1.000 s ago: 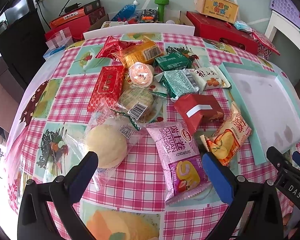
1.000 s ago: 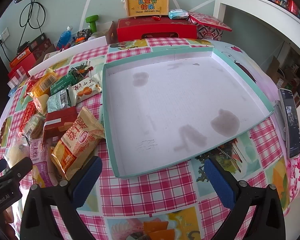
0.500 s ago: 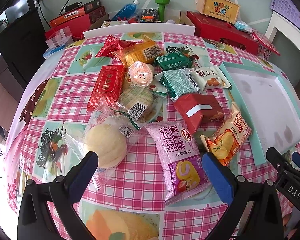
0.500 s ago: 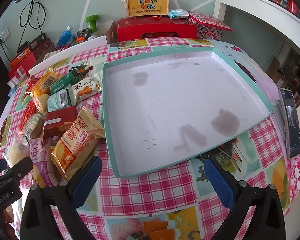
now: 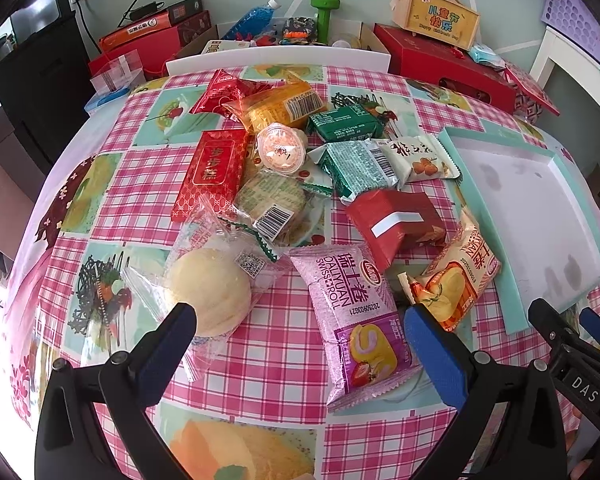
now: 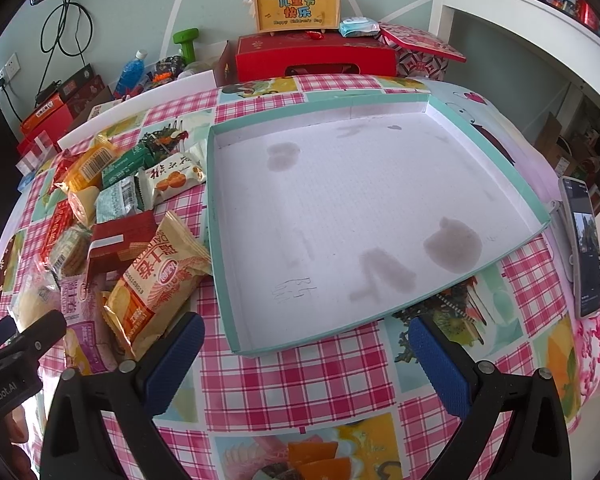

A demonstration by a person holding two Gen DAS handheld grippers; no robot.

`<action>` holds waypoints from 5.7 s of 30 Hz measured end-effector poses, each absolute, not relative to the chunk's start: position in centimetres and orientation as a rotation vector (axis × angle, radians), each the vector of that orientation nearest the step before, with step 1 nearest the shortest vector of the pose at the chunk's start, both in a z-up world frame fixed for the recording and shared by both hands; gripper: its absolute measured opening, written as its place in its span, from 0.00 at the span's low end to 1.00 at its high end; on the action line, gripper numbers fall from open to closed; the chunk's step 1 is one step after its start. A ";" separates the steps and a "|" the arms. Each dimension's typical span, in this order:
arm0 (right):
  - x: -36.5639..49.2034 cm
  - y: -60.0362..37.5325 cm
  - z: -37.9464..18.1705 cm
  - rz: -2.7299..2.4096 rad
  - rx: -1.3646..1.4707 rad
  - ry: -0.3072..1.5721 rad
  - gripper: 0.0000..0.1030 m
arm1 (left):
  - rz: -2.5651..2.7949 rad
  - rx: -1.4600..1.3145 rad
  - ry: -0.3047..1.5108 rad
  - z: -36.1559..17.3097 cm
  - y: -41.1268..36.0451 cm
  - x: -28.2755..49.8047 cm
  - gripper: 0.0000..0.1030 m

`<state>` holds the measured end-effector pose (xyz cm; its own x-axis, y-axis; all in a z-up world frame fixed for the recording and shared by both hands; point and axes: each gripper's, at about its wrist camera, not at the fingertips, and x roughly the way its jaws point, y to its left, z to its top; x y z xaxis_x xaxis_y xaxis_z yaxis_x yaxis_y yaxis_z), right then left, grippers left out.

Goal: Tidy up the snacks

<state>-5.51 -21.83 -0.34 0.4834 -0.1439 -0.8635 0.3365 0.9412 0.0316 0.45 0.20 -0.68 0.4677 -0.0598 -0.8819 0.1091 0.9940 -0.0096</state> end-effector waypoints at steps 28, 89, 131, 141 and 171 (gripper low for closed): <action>-5.5 -22.0 -0.4 -0.291 0.222 1.033 1.00 | -0.083 0.043 1.101 -1.1 0.6 0.5 1.00; 1.2 -15.5 -1.3 -0.079 0.320 1.145 0.47 | -0.150 -0.269 1.270 -3.5 1.8 3.0 0.43; -1.2 -16.3 0.2 -0.006 0.297 1.043 0.37 | -0.182 -0.251 1.139 -0.8 0.8 2.5 0.37; -0.2 -21.5 1.7 -0.159 0.322 0.959 0.37 | -0.344 -0.182 1.054 2.4 -5.2 4.4 0.37; 0.5 -34.7 -2.2 -0.487 0.501 0.954 0.37 | -0.546 -0.025 1.074 -3.1 -20.9 8.9 0.39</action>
